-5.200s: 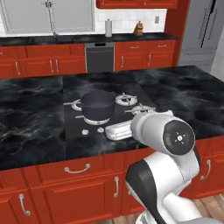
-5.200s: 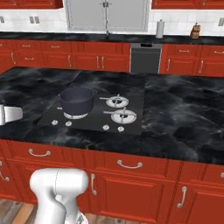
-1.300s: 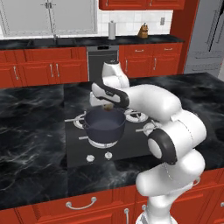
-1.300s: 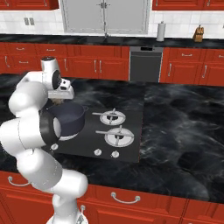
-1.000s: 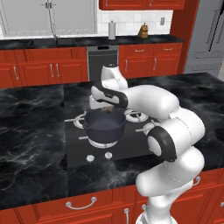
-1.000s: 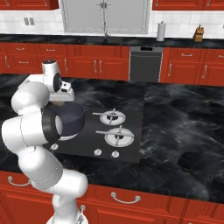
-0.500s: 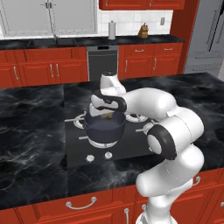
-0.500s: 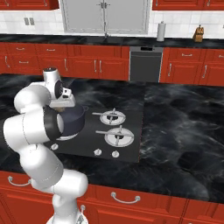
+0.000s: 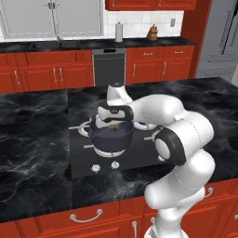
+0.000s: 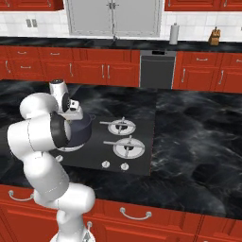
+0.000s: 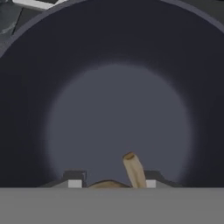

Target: Turn on the burner for the pot on the stove. Wait thirty seconds for the pot to heat up. Then add the garlic to the pot.

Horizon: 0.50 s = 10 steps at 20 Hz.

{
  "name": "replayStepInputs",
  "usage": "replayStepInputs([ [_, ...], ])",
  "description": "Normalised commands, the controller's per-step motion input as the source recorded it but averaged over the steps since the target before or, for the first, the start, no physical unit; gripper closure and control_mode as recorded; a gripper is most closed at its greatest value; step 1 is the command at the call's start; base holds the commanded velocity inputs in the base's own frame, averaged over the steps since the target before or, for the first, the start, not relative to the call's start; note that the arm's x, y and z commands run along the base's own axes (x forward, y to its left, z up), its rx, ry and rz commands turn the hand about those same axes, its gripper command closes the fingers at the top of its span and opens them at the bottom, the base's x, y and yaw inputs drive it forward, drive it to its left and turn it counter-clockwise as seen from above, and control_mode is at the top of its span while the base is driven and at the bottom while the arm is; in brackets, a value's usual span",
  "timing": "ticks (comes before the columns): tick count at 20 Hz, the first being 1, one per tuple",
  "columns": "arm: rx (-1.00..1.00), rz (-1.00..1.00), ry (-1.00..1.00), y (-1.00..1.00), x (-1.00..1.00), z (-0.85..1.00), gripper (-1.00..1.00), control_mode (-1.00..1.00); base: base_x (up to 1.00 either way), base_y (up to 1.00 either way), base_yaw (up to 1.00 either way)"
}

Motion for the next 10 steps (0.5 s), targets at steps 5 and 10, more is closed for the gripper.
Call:
replayStepInputs([
  [5, 0.00, 0.00, 0.00, 0.00, 0.33, -0.06, 1.00, -1.00, 0.00, 0.00, 0.00],
  [10, 0.00, 0.00, 0.00, 0.03, 0.25, -0.03, -1.00, -1.00, 0.00, 0.00, 0.00],
])
